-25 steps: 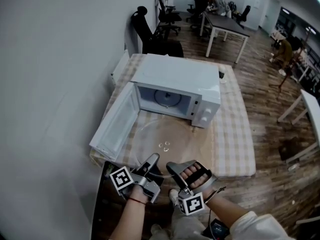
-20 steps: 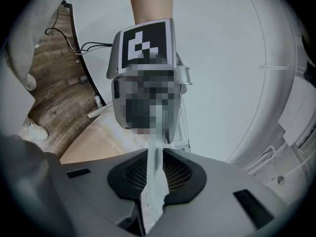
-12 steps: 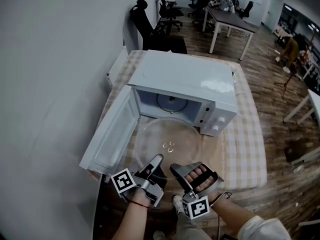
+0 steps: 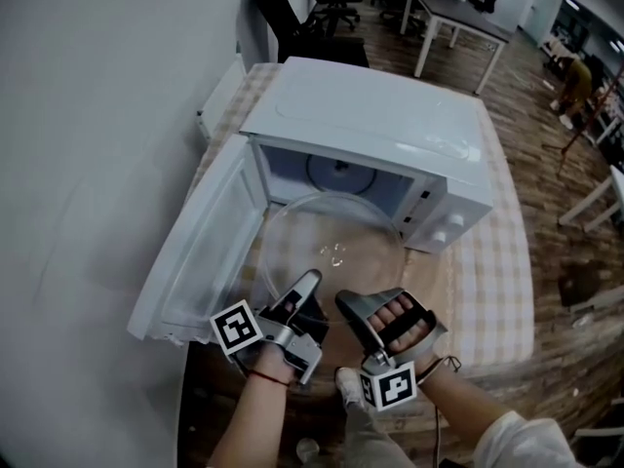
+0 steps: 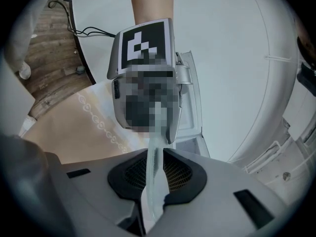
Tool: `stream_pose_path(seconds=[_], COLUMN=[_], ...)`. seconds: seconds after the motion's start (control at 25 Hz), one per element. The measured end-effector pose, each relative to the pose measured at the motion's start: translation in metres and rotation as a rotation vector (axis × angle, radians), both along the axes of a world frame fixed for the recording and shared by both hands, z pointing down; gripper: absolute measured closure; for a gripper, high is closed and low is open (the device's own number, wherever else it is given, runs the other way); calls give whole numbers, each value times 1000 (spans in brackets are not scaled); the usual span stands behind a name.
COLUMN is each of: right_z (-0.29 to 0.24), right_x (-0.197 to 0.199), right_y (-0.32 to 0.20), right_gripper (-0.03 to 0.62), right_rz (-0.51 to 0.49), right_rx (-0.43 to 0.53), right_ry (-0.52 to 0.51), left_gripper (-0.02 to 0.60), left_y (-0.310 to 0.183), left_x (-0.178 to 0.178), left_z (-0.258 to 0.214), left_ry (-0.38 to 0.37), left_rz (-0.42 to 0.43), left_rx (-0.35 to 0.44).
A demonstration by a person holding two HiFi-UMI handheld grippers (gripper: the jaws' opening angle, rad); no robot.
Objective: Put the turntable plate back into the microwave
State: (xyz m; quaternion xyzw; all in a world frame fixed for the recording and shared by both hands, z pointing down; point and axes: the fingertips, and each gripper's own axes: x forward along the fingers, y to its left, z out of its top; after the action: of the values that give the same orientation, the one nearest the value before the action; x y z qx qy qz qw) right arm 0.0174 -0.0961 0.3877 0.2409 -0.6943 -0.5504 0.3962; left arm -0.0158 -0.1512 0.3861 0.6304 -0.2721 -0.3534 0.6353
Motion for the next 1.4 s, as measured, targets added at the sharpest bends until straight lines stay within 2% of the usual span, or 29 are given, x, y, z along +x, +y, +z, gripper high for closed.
stream_pose_path(seconds=[1.04,1.24,1.4], right_z=[27,32,34], right_x=[5,4,6], right_y=[-109,-126,-139], right_gripper=[535,534,534], right_rz=[31,46,68], right_rx=[0,-15,-26], right_ry=[-10,-19,-39], left_gripper=[565,565,565], left_y=[-107,-122,-134], left_x=[3,4,4], left_z=[26,31,36], left_ry=[4,51,47], left_rz=[-19,-40,-54], left_rx=[21,9,5])
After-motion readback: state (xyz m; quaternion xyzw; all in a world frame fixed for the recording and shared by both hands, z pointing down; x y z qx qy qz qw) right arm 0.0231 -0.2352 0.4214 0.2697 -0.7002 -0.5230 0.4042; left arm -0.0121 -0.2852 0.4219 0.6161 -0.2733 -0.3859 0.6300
